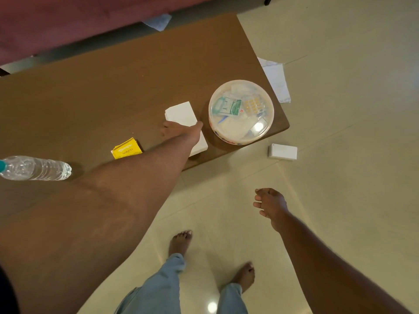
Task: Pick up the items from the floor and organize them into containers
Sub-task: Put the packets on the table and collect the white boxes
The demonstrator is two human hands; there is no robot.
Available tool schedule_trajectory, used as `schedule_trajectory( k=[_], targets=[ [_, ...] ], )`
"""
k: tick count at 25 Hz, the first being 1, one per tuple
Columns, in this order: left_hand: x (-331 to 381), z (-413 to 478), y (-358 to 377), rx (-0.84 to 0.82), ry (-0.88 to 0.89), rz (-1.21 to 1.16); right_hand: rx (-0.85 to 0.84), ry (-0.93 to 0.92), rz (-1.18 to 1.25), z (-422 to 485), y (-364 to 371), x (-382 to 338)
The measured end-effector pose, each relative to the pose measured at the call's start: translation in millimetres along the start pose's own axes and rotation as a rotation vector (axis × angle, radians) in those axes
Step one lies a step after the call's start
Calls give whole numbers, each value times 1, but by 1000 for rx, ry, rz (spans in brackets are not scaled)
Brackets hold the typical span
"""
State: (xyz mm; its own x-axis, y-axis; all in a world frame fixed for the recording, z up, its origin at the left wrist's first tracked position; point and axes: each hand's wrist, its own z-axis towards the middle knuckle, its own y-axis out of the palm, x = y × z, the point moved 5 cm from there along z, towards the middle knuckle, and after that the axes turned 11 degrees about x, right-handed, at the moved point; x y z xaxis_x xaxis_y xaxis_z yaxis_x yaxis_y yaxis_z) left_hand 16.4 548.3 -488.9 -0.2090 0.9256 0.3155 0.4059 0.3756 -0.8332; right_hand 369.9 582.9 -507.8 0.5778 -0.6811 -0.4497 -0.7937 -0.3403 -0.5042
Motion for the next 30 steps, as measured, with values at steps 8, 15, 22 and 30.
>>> schedule_trajectory(
  k=[8, 15, 22, 30],
  targets=[
    [-50, -37, -6, 225, 106, -19, 38, 22, 69, -7, -48, -25],
    [-94, -180, 44, 105, 264, 93, 44, 1, 48, 79, -126, -49],
    [85, -282, 204, -278, 491, 70, 24, 88, 47, 220, -229, -52],
    [208, -263, 417, -467, 636, 247, 112, 143, 64, 382, -241, -19]
  ],
)
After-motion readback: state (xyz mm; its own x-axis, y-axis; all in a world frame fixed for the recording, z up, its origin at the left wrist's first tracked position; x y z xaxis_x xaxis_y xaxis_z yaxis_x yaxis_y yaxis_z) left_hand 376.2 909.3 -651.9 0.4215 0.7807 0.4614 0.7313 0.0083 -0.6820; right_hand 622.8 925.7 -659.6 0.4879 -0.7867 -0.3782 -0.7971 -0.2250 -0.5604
